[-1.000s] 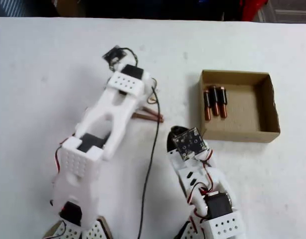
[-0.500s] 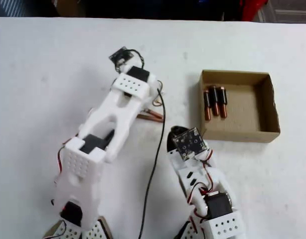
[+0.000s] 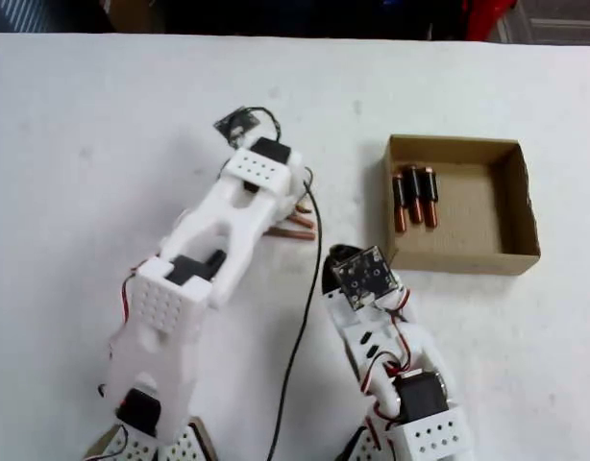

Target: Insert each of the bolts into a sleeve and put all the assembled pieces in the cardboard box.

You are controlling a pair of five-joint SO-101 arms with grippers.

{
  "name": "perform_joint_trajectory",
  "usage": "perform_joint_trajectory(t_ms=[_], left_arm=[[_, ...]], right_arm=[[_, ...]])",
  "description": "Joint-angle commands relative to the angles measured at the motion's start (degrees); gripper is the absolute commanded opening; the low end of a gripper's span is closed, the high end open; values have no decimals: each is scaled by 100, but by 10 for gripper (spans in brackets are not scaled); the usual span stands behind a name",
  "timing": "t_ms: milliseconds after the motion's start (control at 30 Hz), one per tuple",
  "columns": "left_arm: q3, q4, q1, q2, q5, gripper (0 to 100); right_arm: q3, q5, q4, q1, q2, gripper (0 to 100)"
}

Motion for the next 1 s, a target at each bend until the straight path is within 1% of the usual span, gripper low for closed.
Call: perform_joint_trajectory(t_ms=[0, 133, 333, 733, 800, 900, 967], left_arm=[[-396, 35, -110, -57, 79, 169], [-492, 26, -163, -31, 79, 169], [-457, 0, -462, -13, 88, 169], [-492, -9, -444, 110, 79, 168], [-492, -141, -479, 286, 97, 138], [-501, -334, -523, 593, 132, 15], [-519, -360, -567, 690, 149, 46]], right_arm=[[44, 53, 4, 57, -127, 16], [44, 53, 4, 57, -127, 16], [44, 53, 4, 57, -127, 16], [44, 53, 4, 57, -127, 16], [44, 53, 4, 57, -127, 16], [44, 53, 4, 57, -127, 16], [44, 53, 4, 48, -127, 16]])
